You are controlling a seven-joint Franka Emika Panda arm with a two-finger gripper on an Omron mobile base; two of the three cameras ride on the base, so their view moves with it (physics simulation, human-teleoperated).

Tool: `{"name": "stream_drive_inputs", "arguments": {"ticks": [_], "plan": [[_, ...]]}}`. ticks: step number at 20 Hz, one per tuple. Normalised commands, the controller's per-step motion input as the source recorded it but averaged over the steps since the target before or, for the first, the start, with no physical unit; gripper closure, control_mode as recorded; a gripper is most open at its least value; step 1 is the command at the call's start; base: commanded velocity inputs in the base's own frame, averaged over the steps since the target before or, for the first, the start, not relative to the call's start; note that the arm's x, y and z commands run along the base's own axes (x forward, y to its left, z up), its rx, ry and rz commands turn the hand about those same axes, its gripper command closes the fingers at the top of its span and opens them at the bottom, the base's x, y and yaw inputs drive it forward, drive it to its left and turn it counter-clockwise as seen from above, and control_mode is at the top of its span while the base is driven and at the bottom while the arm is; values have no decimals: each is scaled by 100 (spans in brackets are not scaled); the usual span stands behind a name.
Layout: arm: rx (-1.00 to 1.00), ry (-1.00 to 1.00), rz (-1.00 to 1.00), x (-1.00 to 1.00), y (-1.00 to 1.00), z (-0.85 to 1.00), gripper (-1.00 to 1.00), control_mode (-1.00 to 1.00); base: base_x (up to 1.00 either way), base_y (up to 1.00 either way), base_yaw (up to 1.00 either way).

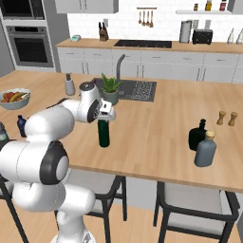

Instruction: Move the plastic bottles in the middle to the plastics group, and the glass bottles in the middle to the glass group.

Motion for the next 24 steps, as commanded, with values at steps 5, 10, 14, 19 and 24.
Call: {"name": "stream_drive_inputs", "arguments": {"ticks": [5, 10, 14, 19, 24], "plan": [[0, 0, 0, 16, 0, -15, -100, -100, 0, 0, 0], [0, 0, 0, 22, -3, -11, -100, -100, 0, 0, 0], [0, 0, 0, 17, 0, -9, -100, -100, 0, 0, 0], [0, 0, 0, 10, 0, -7, -100, -100, 0, 0, 0], [0, 0, 0, 8, -4, -7, -100, -100, 0, 0, 0]]}}
